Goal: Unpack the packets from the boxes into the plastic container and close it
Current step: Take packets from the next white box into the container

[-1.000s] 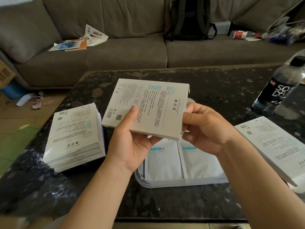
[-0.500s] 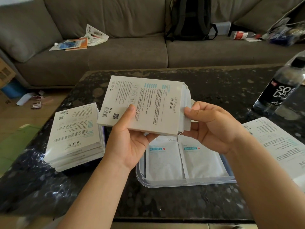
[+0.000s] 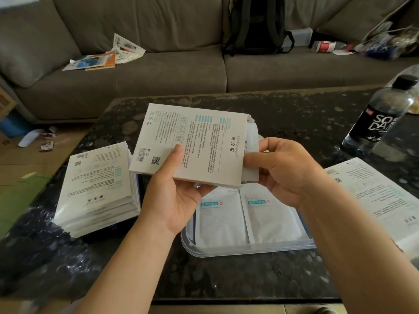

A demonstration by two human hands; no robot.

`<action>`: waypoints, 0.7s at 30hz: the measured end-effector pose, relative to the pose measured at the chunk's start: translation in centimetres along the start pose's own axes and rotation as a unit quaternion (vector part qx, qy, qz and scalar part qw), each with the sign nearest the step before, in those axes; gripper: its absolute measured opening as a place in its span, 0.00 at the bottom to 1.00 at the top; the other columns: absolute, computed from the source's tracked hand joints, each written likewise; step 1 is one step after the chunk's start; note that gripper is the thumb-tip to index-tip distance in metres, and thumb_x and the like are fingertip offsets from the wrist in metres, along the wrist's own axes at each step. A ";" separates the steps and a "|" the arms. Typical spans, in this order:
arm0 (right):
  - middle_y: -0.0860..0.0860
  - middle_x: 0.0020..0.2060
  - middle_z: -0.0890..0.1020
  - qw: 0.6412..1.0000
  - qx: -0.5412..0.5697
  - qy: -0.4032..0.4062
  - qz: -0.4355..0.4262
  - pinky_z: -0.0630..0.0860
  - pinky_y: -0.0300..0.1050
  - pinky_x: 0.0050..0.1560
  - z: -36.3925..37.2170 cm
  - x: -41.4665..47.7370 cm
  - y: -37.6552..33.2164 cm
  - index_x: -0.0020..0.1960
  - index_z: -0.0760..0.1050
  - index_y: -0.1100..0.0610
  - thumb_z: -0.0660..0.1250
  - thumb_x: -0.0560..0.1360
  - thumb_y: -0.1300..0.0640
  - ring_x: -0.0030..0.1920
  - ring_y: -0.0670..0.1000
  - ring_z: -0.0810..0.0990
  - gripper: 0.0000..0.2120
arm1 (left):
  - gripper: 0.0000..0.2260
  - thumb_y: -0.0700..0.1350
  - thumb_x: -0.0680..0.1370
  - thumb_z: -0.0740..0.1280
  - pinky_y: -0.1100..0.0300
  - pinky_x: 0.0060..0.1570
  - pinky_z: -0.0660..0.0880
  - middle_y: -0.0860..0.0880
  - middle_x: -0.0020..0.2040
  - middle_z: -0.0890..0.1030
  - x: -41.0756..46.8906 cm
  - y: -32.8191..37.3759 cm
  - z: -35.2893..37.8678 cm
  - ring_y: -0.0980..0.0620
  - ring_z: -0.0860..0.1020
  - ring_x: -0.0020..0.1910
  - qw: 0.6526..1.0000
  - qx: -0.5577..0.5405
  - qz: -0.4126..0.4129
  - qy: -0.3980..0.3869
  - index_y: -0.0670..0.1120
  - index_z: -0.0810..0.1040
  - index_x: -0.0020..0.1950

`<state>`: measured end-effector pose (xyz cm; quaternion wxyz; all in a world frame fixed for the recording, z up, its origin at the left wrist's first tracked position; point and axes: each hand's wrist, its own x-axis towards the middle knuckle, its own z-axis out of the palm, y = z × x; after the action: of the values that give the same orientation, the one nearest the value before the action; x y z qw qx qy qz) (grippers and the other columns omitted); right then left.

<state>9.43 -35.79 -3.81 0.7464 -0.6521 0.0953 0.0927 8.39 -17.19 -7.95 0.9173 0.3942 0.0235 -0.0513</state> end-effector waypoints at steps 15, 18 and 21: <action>0.55 0.48 0.87 0.998 0.055 -0.008 -0.010 0.83 0.46 0.40 -0.6 -0.5 -0.9 0.40 0.67 0.58 0.67 0.79 0.62 0.48 0.56 0.87 0.12 | 0.19 0.49 0.82 0.65 0.47 0.43 0.84 0.43 0.60 0.86 0.1 0.1 0.1 0.44 0.86 0.56 0.997 -0.045 -0.013 0.055 0.51 0.76 0.73; 0.56 0.49 0.87 0.997 0.070 0.013 -0.022 0.83 0.48 0.42 -0.8 -0.3 -1.0 0.40 0.69 0.58 0.68 0.79 0.63 0.49 0.57 0.87 0.11 | 0.18 0.49 0.83 0.64 0.47 0.42 0.84 0.44 0.59 0.86 0.2 0.4 0.0 0.45 0.87 0.53 0.997 -0.042 -0.013 0.059 0.50 0.75 0.73; 0.56 0.50 0.86 0.998 0.049 0.025 -0.031 0.83 0.49 0.43 -0.7 -0.3 -0.9 0.41 0.70 0.59 0.69 0.78 0.63 0.50 0.58 0.87 0.10 | 0.19 0.50 0.83 0.64 0.47 0.42 0.84 0.43 0.61 0.85 0.1 0.5 -0.1 0.44 0.87 0.54 0.997 -0.043 -0.014 0.057 0.50 0.75 0.74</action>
<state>9.41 -36.63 -2.93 0.7772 -0.6196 0.0984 0.0481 8.52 -16.78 -7.61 0.9297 0.3566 0.0835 -0.0405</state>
